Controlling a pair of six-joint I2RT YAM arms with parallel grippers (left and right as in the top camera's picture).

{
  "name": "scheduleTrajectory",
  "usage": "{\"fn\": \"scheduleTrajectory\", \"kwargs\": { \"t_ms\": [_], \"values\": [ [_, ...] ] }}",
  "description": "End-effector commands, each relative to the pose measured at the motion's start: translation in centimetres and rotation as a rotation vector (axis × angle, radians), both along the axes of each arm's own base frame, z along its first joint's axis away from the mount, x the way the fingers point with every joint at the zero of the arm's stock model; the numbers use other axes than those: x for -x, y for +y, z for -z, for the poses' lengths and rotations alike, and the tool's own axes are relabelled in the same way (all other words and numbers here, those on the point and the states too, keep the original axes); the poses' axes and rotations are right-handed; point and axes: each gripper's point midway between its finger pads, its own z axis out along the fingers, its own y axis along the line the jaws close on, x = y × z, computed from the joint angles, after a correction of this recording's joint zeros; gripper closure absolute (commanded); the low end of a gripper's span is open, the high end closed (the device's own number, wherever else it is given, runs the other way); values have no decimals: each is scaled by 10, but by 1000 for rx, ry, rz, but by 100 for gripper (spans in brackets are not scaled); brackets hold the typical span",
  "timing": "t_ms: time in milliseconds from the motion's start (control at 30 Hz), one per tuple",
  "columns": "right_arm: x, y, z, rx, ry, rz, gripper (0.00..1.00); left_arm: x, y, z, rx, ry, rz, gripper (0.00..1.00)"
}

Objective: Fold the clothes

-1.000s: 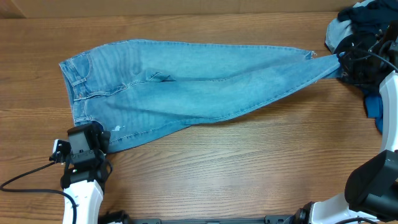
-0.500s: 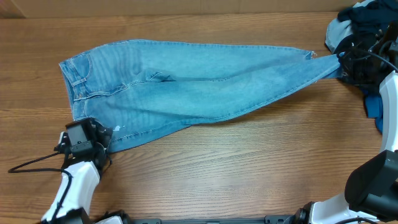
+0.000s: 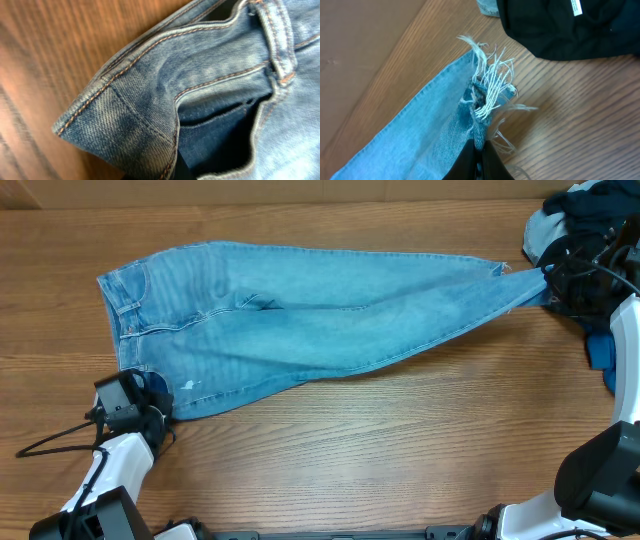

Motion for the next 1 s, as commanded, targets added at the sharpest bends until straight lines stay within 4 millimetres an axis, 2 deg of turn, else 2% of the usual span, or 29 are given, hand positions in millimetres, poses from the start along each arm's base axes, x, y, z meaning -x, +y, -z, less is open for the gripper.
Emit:
{"fn": "scheduleTrajectory", "kwargs": {
  "t_ms": [0, 167, 300, 400, 600, 733, 800, 867, 967],
  "values": [
    [5, -16, -22, 56, -25, 72, 96, -44, 6, -68, -46, -183, 74, 96],
    [10, -21, -18, 77, 4, 97, 96, -76, 23, -158, -169, -330, 86, 96],
    [20, -24, -12, 67, 54, 160, 96, -86, 31, -204, -231, -365, 59, 96],
    [38, -27, -3, 51, 128, 252, 96, -84, 38, -231, -278, -344, 14, 96],
    [67, -22, 11, 19, 258, 309, 96, -56, 45, -250, -305, -211, -50, 96],
    [80, -16, 16, -4, 319, 325, 96, -26, 51, -261, -335, -90, -110, 96],
    [78, -17, 15, -1, 307, 325, 96, -22, 52, -269, -346, -80, -120, 96],
    [68, -21, 11, 8, 261, 327, 96, -25, 50, -269, -328, -95, -112, 96],
    [45, -27, 1, 24, 157, 316, 96, -32, 47, -252, -271, -63, -112, 96]
  ]
}}
